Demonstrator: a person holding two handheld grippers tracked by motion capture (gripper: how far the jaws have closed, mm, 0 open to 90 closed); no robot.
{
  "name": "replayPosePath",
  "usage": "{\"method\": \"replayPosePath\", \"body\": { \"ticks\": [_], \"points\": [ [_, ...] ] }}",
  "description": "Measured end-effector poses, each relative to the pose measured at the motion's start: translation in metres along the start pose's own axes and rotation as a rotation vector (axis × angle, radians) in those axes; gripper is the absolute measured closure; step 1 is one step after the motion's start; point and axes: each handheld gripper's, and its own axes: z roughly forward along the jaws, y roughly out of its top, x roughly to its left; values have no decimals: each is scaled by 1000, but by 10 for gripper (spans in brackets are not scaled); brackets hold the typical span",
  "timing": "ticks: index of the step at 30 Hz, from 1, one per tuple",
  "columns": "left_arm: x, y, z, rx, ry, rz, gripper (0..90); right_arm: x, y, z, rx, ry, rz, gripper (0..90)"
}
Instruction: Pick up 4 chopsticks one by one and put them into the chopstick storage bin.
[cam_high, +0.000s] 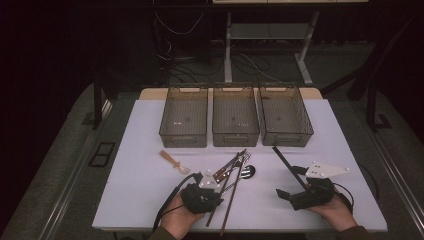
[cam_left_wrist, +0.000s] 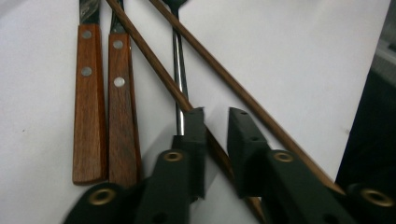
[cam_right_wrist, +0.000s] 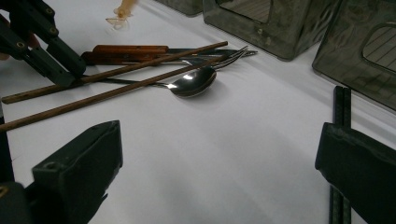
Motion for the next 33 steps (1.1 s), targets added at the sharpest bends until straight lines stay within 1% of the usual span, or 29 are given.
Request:
{"method": "replayPosePath", "body": {
  "ticks": [1,2,3,4,5,6,8,10,11,12,13,15,16,17,19,20,22,27,28,30,31,32,33],
  "points": [
    [1,1,0,-4,7,7,731,0,0,0,0,0,0,10],
    [1,3,1,-10,15,-1,719,0,0,0,0,-1,1,10],
    [1,4,1,-20,16,-17,700,0,0,0,-1,-1,1,10],
    [3,6,2,-28,21,-17,697,0,0,0,-1,-1,0,10],
    [4,9,3,-37,25,-32,697,0,0,0,-1,-1,-1,10],
    [6,12,5,-48,22,-38,697,0,0,0,0,-1,-2,10],
    [10,18,10,-56,34,-44,697,0,0,1,0,0,-1,10],
    [13,23,16,-53,44,-60,697,0,0,1,1,1,-2,10],
    [15,25,18,-47,55,-59,698,0,0,0,0,1,-2,10],
    [16,26,22,-50,61,-69,701,0,0,0,0,-1,-1,10],
    [19,26,24,-41,68,-63,702,0,0,0,0,-2,1,10],
    [20,27,28,-36,75,-72,701,0,0,0,0,0,2,10],
    [22,28,30,-33,76,-67,704,0,0,0,1,1,1,10],
    [22,28,33,-33,74,-73,714,0,0,0,0,2,0,10],
    [21,29,35,-39,82,-73,719,0,0,0,-1,0,0,10],
    [22,30,35,-34,88,-60,729,0,0,0,-1,0,0,10],
    [22,30,36,-40,87,-60,739,0,0,0,-1,0,1,10],
    [20,31,37,-41,102,-51,748,0,0,0,0,2,1,10],
    [19,31,37,-39,102,-65,750,0,0,0,-1,2,1,10],
    [20,31,37,-33,103,-51,762,0,0,0,-2,1,0,10],
    [21,32,37,-30,107,-32,779,0,0,0,-2,1,0,10],
    [20,31,37,-32,105,-50,779,0,1,0,-1,0,1,10],
    [20,31,37,-33,104,-50,780,0,0,0,-2,-1,1,10]
  ]
}}
